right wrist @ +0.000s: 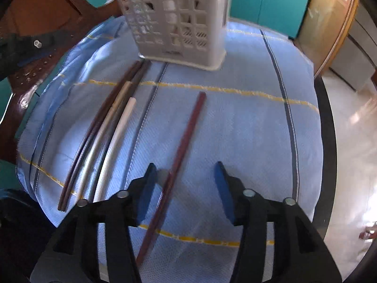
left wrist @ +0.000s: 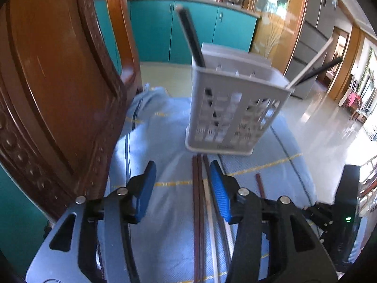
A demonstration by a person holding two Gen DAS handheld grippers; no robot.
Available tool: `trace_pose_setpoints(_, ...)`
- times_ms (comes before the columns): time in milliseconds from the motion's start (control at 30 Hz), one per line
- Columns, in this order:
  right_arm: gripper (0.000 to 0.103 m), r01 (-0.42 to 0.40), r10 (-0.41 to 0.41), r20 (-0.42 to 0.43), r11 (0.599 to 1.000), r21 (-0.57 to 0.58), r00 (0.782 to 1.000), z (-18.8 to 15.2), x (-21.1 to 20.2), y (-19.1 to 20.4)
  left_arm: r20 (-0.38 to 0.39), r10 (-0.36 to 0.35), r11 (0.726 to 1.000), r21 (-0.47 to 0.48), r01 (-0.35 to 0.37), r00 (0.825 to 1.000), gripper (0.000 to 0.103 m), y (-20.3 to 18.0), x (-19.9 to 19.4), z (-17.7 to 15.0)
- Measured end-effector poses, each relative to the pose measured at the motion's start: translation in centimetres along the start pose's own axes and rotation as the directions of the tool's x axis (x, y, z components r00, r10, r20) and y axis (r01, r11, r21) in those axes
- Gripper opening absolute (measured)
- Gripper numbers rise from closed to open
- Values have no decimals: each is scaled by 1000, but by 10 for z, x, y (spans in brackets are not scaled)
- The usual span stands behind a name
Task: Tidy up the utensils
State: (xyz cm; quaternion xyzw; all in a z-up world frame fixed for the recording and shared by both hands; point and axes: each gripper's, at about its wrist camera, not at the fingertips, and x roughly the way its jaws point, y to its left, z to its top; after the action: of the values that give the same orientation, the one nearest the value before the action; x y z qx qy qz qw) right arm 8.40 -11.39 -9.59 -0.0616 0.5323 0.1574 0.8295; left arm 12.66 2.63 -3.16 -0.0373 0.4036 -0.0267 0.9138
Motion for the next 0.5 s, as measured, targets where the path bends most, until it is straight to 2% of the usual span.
trace_pose_setpoints(133, 54, 35, -35, 17, 999, -29, 999, -5, 4, 7, -50, -21, 1000, 0, 21, 999, 52, -3, 8, -6)
trace_pose_setpoints(267, 17, 29, -26, 34, 997, -74, 999, -2, 3, 17, -69, -16, 1000, 13, 17, 997, 55, -7, 12, -10)
trace_pose_setpoints(300, 14, 30, -27, 37, 996, -79, 999, -1, 3, 17, -72, -14, 1000, 15, 15, 997, 56, -7, 12, -12)
trace_pose_setpoints(500, 10, 60, -59, 48, 998, -32, 997, 2, 3, 5, -107, -10, 1000, 13, 11, 994, 57, -8, 18, -15)
